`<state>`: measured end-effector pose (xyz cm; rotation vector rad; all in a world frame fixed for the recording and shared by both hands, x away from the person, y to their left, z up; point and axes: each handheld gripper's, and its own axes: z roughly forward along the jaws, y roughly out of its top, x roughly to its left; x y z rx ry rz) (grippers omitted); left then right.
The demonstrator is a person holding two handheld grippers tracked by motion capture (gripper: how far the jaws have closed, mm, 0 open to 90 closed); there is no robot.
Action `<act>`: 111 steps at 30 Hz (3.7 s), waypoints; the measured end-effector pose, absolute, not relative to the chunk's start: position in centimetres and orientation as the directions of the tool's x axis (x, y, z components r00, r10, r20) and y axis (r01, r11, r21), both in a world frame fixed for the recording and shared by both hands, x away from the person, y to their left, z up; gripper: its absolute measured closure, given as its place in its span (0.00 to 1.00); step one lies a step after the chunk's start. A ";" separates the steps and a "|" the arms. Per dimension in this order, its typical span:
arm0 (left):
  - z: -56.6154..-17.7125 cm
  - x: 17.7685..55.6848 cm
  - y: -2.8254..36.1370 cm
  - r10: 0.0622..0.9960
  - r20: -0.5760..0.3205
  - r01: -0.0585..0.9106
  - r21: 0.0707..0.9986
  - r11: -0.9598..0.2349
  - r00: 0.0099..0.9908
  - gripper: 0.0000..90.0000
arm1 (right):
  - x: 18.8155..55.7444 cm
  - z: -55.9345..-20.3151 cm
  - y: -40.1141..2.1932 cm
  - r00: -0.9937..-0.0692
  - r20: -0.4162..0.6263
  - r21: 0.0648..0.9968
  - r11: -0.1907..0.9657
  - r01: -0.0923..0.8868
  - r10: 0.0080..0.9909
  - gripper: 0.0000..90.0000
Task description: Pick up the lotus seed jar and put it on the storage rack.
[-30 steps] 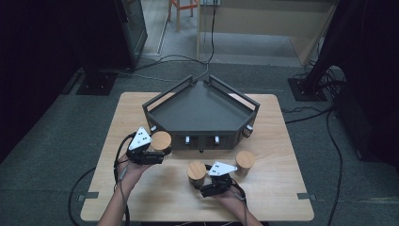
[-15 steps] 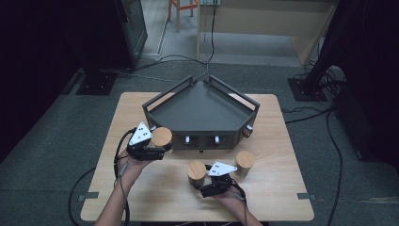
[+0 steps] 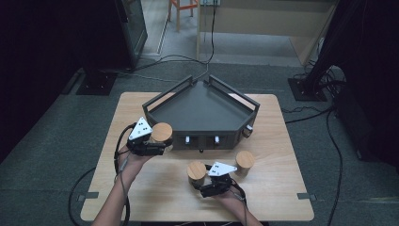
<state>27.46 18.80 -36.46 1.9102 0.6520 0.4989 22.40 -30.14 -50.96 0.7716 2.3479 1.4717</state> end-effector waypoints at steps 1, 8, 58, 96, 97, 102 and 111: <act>-36.2 27.6 18.8 0.637 0.057 0.216 0.915 -0.342 0.769 0.28 | 22.4 -50.9 -30.1 -0.824 0.054 0.891 0.346 0.295 0.564 0.17; -35.6 27.9 18.5 0.634 0.068 0.208 0.913 -0.351 0.771 0.28 | 22.4 -51.0 -30.1 -0.824 0.055 0.891 0.344 0.295 0.564 0.17; -33.2 32.5 16.9 0.662 0.063 0.210 0.922 -0.326 0.747 0.28 | 22.4 -50.9 -30.0 -0.825 0.050 0.887 0.355 0.296 0.563 0.17; -34.9 35.9 14.2 0.695 0.089 0.230 0.907 -0.353 0.714 0.28 | 22.4 -50.8 -29.9 -0.825 0.049 0.885 0.359 0.297 0.563 0.17; -35.0 36.1 14.2 0.695 0.089 0.232 0.906 -0.354 0.714 0.28 | 22.4 -50.8 -29.9 -0.824 0.049 0.884 0.359 0.298 0.564 0.17; -35.3 36.7 13.9 0.700 0.080 0.244 0.904 -0.351 0.710 0.28 | 22.4 -50.8 -29.9 -0.825 0.049 0.885 0.359 0.297 0.563 0.17; -36.0 37.2 13.5 0.704 0.071 0.254 0.903 -0.347 0.707 0.28 | 22.4 -50.8 -30.0 -0.825 0.051 0.886 0.355 0.297 0.562 0.17</act>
